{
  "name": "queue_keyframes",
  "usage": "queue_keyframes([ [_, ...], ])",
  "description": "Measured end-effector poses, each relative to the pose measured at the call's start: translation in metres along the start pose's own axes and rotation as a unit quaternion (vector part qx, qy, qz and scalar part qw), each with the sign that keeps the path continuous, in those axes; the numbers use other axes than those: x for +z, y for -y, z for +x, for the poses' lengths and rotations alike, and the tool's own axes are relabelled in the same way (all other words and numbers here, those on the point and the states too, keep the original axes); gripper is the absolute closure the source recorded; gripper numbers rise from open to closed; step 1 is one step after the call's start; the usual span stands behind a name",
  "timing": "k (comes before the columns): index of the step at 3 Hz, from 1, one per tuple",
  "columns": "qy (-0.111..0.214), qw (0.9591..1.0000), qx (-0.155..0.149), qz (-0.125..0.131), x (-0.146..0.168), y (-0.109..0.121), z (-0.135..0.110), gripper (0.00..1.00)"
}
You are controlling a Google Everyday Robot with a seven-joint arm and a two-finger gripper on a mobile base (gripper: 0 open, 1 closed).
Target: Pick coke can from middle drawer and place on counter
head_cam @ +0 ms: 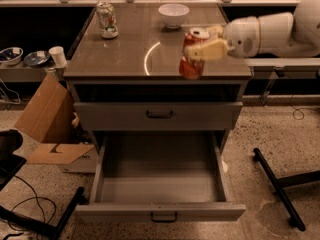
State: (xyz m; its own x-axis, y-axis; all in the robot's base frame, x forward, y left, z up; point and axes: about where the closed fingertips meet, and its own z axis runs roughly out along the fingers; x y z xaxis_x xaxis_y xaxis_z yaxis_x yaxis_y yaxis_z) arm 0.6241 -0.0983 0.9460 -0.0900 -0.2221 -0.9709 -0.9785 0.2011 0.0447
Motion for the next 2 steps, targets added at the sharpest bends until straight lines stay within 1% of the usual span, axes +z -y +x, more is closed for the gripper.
queue_keyframes([
  [1, 0.013, 0.9971, -0.012, 0.074, 0.014, 0.062, -0.039, 1.00],
  [2, 0.004, 0.9910, -0.040, 0.128, 0.035, 0.106, -0.049, 1.00],
])
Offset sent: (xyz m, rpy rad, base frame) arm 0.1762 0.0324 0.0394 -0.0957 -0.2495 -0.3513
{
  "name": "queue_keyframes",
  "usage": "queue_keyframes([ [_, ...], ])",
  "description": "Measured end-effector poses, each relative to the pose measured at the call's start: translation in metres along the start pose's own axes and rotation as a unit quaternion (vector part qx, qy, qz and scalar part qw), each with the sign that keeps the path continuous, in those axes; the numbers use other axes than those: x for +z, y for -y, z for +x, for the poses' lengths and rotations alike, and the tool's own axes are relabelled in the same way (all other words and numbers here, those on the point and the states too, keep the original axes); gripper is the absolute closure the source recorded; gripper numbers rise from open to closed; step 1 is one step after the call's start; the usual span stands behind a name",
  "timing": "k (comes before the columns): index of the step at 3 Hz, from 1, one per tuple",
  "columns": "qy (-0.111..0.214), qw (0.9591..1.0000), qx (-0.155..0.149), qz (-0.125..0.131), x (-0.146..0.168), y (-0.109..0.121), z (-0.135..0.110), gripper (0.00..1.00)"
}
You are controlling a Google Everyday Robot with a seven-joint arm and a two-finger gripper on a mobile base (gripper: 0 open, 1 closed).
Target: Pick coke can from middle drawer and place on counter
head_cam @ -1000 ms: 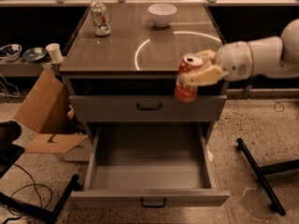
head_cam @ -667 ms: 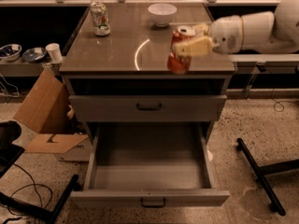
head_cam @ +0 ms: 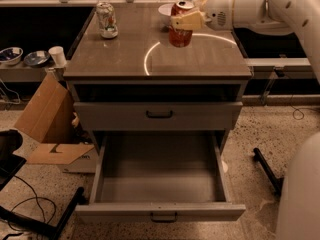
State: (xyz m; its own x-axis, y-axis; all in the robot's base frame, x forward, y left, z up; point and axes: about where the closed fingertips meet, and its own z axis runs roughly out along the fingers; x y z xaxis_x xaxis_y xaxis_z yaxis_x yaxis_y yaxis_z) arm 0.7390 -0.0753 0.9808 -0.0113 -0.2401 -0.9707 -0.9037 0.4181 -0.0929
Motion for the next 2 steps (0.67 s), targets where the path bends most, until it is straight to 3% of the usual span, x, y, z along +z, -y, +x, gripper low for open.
queue_keyframes([
  [1, -0.030, 0.9988, -0.030, 0.025, 0.036, 0.020, 0.024, 1.00],
  [2, -0.097, 0.9934, -0.053, 0.032, 0.072, 0.025, 0.081, 0.98],
])
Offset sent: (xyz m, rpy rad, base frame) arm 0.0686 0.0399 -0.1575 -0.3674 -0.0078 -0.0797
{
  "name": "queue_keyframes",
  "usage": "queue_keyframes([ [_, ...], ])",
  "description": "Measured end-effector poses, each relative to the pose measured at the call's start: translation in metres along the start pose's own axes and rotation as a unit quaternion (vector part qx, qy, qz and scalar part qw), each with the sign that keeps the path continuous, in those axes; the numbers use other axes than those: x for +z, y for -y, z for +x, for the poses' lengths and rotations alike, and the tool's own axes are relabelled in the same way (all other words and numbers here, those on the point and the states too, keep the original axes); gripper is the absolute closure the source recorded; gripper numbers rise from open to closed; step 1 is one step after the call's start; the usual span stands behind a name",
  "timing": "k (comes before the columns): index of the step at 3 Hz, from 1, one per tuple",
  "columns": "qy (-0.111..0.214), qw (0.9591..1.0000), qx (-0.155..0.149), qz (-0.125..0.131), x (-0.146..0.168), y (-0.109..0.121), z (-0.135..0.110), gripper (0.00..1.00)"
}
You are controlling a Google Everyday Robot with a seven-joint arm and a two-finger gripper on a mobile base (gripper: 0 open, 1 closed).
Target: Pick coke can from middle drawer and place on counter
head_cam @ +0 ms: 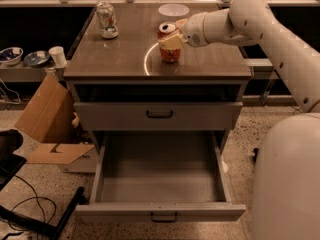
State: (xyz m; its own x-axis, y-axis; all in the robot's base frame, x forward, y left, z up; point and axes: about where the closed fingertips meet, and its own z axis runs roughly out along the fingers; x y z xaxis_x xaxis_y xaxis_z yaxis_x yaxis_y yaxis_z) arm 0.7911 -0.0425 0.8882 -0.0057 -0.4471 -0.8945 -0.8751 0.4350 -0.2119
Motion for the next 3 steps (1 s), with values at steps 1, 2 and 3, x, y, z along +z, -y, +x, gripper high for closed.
queue_keyframes([
  [1, 0.000, 1.0000, 0.000, 0.000, -0.0017, 0.0009, -0.0041, 0.75],
  [2, 0.000, 1.0000, 0.000, 0.000, -0.0017, 0.0009, -0.0041, 0.53],
  [3, 0.000, 1.0000, 0.000, 0.000, -0.0017, 0.0009, -0.0041, 0.22],
])
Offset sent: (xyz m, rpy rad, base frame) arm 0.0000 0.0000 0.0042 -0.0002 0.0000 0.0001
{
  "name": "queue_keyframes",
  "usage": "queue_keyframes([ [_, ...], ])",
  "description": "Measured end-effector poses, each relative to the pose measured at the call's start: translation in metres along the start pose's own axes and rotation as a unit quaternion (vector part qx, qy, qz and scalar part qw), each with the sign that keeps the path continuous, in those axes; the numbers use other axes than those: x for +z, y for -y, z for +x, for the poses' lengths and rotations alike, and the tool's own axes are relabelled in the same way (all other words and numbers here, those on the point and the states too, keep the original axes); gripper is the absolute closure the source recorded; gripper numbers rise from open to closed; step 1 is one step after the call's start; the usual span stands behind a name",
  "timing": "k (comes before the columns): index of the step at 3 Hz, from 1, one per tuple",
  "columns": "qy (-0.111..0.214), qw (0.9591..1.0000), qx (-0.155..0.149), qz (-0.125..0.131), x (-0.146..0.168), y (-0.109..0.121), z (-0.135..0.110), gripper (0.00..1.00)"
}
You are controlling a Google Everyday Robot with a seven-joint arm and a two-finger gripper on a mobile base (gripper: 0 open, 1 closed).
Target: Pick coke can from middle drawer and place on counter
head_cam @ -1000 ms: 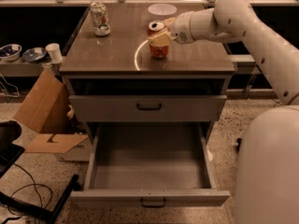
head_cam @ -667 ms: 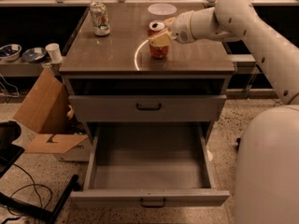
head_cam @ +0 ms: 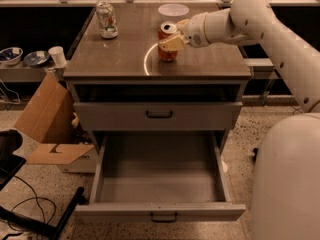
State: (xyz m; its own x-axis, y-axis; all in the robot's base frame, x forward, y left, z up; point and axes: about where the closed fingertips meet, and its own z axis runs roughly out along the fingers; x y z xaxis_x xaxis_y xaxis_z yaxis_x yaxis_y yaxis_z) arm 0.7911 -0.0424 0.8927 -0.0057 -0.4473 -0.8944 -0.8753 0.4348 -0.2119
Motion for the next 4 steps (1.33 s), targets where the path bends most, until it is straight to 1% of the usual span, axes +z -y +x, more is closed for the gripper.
queue_keyframes([
  [1, 0.000, 1.0000, 0.000, 0.000, 0.000, 0.000, 0.000, 0.01],
  [2, -0.015, 0.9999, -0.005, 0.006, -0.010, -0.002, -0.021, 0.00],
  [3, -0.039, 0.9987, -0.022, 0.025, -0.032, -0.009, -0.057, 0.00],
  [4, -0.057, 0.9955, -0.050, 0.058, -0.081, -0.024, -0.096, 0.00],
])
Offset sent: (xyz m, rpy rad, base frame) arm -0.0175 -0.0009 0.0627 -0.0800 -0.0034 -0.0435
